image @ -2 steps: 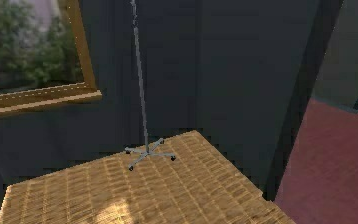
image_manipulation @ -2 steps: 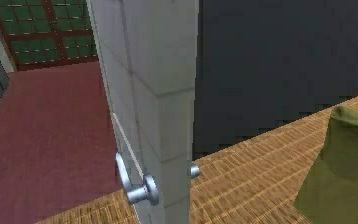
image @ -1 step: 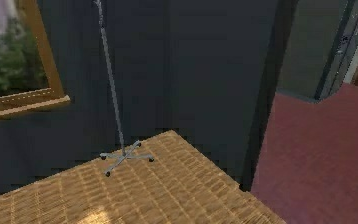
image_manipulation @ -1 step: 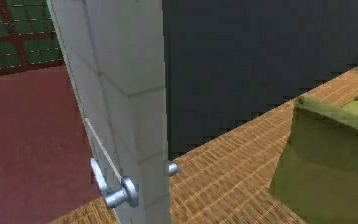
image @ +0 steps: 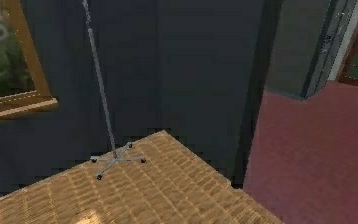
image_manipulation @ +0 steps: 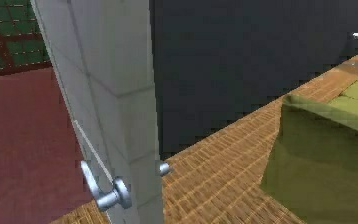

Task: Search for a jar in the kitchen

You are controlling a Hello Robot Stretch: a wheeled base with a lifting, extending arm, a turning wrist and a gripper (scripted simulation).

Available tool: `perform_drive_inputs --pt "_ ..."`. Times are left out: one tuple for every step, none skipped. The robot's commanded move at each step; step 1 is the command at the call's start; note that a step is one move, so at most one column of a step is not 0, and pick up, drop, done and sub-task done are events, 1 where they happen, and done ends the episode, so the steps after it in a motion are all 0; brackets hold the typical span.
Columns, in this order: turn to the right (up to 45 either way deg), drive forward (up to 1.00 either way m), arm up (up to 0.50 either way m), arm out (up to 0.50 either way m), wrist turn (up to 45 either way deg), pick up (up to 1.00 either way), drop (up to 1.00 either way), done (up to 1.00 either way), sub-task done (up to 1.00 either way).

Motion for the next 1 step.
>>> perform_drive_inputs --pt "-45.0 0.00 0.00 0.00 0.0 0.00 0.00 0.00 0.00"
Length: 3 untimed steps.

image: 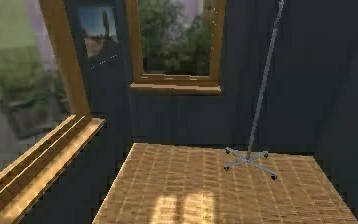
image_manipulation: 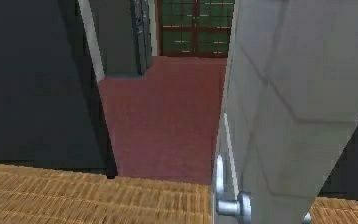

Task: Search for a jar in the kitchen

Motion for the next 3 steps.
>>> perform_drive_inputs --pt "-36.0 0.00 0.00 0.00 0.0 0.00 0.00 0.00 0.00" --pt "0.0 0.20 0.00 0.00 0.0 0.00 0.00 0.00 0.00" --pt "45.0 0.00 0.00 0.00 0.0 0.00 0.00 0.00 0.00"
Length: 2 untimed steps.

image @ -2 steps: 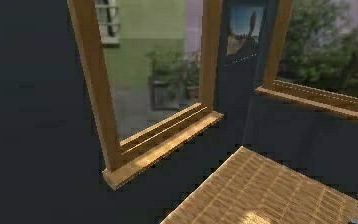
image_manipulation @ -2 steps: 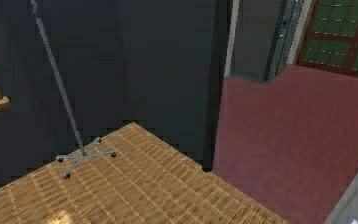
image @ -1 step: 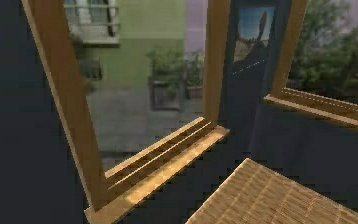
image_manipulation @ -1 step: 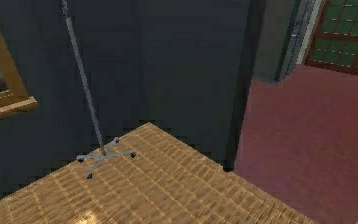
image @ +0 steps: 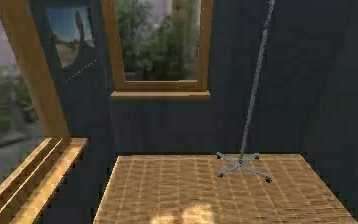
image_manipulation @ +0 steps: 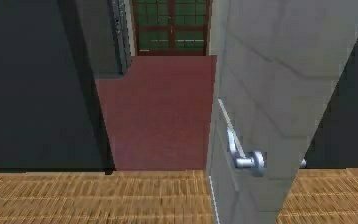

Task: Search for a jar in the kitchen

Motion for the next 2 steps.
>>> perform_drive_inputs --pt "45.0 0.00 0.00 0.00 0.0 0.00 0.00 0.00 0.00" --pt "27.0 0.00 0.00 0.00 0.0 0.00 0.00 0.00 0.00"
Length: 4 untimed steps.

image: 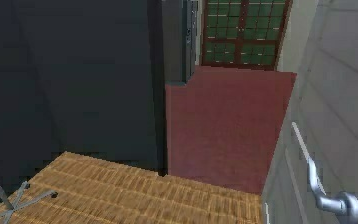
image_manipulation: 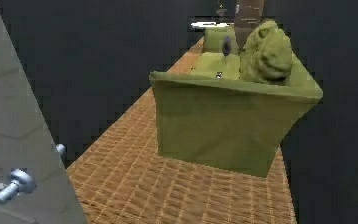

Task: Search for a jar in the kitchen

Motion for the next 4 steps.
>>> perform_drive_inputs --pt "0.0 0.35 0.00 0.00 0.0 0.00 0.00 0.00 0.00" --pt "15.0 0.00 0.00 0.00 0.0 0.00 0.00 0.00 0.00" --pt "0.0 0.50 0.00 0.00 0.0 0.00 0.00 0.00 0.00" --pt "18.0 0.00 0.00 0.00 0.0 0.00 0.00 0.00 0.00"
